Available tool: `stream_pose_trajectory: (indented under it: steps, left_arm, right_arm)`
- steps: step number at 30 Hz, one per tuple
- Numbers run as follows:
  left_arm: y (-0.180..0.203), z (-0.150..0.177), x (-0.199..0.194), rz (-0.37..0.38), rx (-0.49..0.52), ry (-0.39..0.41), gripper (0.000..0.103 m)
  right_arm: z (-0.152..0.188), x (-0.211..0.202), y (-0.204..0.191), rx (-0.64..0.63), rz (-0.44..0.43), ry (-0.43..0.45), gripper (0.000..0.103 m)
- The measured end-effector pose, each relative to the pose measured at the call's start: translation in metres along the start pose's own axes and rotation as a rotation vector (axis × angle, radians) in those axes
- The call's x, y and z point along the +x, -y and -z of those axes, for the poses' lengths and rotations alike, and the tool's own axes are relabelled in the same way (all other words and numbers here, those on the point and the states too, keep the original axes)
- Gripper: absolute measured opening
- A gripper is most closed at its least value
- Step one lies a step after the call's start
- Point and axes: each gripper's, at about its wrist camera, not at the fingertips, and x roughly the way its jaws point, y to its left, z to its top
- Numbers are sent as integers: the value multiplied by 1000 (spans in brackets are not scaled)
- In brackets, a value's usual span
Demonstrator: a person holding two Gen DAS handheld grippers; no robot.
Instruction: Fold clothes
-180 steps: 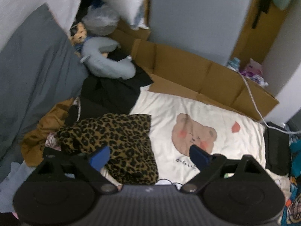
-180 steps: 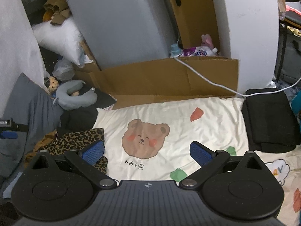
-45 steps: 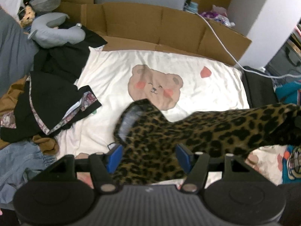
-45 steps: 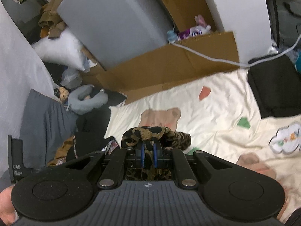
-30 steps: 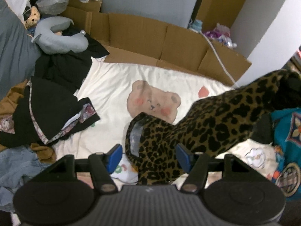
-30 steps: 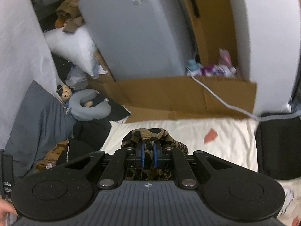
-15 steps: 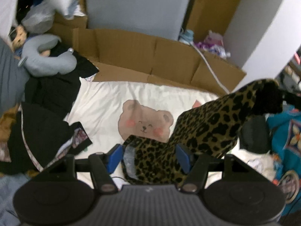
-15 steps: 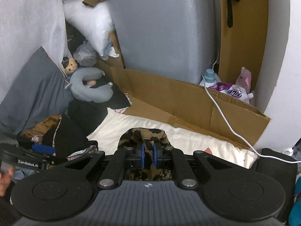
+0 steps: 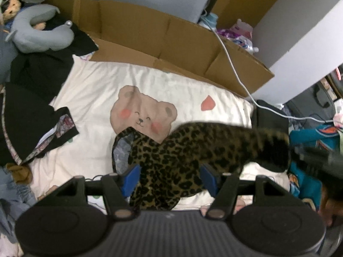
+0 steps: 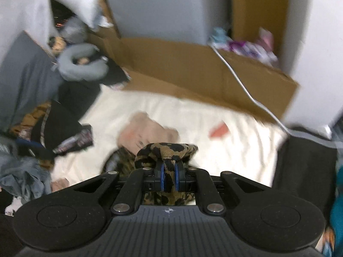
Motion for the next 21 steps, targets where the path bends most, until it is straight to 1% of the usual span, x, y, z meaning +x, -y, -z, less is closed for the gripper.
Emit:
stream_pose_trajectory:
  steps: [1, 2, 4, 5, 7, 8, 9, 10, 11, 18, 21]
  left_arm:
    - [2, 0, -5, 3, -13, 11, 65]
    - [5, 1, -11, 5, -8, 27, 65]
    - [11, 5, -22, 1, 7, 58, 66]
    - [15, 8, -27, -4, 13, 69, 66]
    - [20, 15, -33, 28, 8, 68, 66]
    - [25, 19, -35, 41, 16, 71, 67]
    - [29, 21, -34, 41, 35, 72, 67]
    - [33, 22, -32, 38, 55, 72, 68]
    - [36, 23, -30, 35, 75, 72, 70]
    - [61, 29, -17, 16, 215, 72, 70]
    - [59, 26, -6, 5, 230, 57, 70]
  right_arm:
    - [8, -2, 5, 23, 24, -22, 11]
    - [14, -4, 8, 32, 49, -43, 15]
    - [25, -8, 13, 38, 103, -84, 17]
    - [31, -12, 15, 31, 123, -88, 21]
    - [39, -28, 16, 21, 137, -69, 24]
    - [43, -36, 17, 17, 141, -57, 30]
    - [46, -44, 19, 25, 141, -43, 34]
    - [49, -52, 23, 39, 140, -28, 40]
    - [52, -57, 27, 57, 141, -18, 42]
    - [67, -53, 62, 244, 104, -50, 42]
    - [73, -50, 78, 326, 87, -65, 42]
